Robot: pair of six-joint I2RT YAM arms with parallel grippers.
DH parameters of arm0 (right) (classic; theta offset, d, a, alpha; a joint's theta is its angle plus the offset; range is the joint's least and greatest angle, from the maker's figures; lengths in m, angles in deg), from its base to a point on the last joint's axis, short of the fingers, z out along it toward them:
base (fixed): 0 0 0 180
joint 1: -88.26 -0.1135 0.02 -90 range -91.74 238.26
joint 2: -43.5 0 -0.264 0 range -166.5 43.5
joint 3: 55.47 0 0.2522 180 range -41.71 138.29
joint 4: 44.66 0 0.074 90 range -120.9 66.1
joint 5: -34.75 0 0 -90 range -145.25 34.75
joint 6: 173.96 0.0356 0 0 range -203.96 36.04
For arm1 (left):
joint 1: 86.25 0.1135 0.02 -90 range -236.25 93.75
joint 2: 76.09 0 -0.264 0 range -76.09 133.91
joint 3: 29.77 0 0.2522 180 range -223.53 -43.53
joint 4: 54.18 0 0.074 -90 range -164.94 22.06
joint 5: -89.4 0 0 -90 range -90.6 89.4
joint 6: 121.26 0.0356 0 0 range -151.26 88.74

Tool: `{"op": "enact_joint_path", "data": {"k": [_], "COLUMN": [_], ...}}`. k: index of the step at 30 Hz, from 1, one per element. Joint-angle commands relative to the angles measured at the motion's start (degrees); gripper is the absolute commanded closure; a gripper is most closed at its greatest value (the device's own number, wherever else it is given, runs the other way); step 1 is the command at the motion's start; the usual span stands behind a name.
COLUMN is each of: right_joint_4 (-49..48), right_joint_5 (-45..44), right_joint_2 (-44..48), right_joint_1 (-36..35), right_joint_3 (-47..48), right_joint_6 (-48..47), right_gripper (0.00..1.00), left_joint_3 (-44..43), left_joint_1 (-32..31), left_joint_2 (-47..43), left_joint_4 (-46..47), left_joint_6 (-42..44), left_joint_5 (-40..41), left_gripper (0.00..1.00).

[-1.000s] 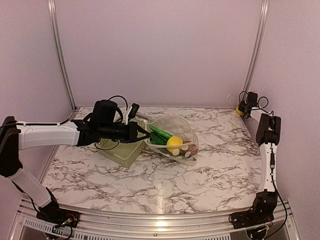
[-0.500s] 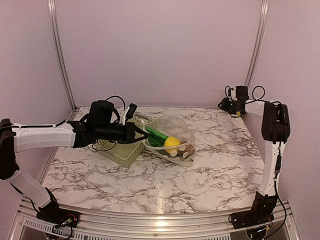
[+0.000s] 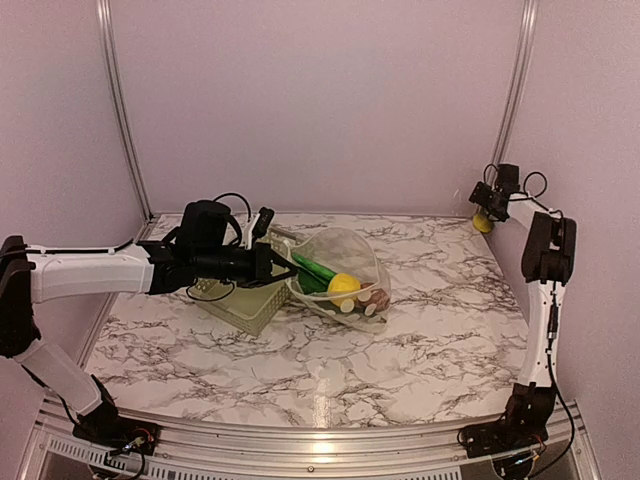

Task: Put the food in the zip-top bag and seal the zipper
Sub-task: Pick up the fake fruit at the corner of the board.

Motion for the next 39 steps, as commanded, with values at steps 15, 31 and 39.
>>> {"op": "enact_joint_path", "data": {"k": [15, 31, 39], "right_joint_4": [4.5, -8.6, -13.7], "right_joint_5": [-9.8, -5.6, -4.0], "right_joint_2": [-15.4, -15.0, 6.3], "right_joint_1": [1.8, 4.2, -2.8], "right_joint_3": [13.0, 8.9, -16.3], "right_joint_6": [4.8, 10.1, 2.1], "right_gripper": [0.04, 0.55, 0.69], "left_joint_3": [-0.7, -1.6, -5.6], "left_joint_1": [-0.1, 0.8, 0.9], "left_joint_2": [3.8, 4.8, 5.9], "left_joint_4": [3.8, 3.8, -1.2], "left_joint_6": [-0.5, -1.5, -0.5], "left_joint_5": [-0.8, -0.6, -2.6], "left_gripper": [1.0, 1.0, 1.0]}}
